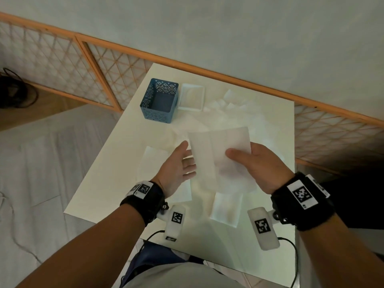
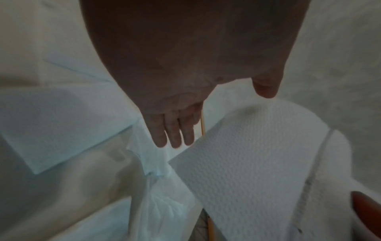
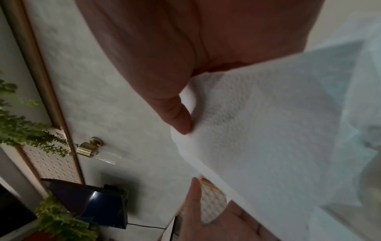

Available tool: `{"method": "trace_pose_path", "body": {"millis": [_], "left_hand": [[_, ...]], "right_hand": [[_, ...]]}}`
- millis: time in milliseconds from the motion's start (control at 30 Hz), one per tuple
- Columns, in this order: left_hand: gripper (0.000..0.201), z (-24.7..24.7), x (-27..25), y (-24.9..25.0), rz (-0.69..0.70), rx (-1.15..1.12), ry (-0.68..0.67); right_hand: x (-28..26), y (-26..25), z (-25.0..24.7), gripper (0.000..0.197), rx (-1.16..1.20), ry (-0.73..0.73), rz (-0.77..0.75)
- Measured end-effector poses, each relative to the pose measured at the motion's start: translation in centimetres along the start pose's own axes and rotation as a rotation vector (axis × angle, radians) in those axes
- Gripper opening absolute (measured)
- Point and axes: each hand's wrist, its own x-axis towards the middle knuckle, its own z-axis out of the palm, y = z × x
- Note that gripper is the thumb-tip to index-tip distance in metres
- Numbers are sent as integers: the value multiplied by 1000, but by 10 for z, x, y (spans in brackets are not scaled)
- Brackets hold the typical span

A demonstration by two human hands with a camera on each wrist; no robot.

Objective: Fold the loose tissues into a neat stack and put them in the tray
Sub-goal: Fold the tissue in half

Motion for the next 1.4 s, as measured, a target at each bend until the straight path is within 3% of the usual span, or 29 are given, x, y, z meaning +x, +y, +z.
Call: {"method": "trace_pose_path", "body": {"millis": [200, 333, 500, 700, 1033, 1167, 1300, 1400], "left_hand": [[28, 15, -1, -4, 200, 88, -8], [33, 21, -12, 2, 302, 182, 96], [15, 25, -22, 8, 375, 329, 212], [22, 44, -30, 7, 467, 456, 267], [18, 73, -38, 1, 503, 410, 131], [34, 77, -40, 0, 448, 372, 111], [33, 79, -45, 2, 424, 384, 64], [46, 78, -42, 1, 431, 432, 76]], "right_hand": [[3, 11, -19, 13, -88, 134, 1], [7, 30, -25, 12, -244, 209, -35], [9, 46, -13, 18, -330, 321, -18], [4, 47, 11, 18, -254, 393, -61], [-16, 41, 37, 21, -167, 329, -215], [-17, 47, 43, 12, -177, 291, -237], [-21, 49, 46, 5, -225, 272, -278], [-24, 52, 48, 15, -295, 234, -287]]}}
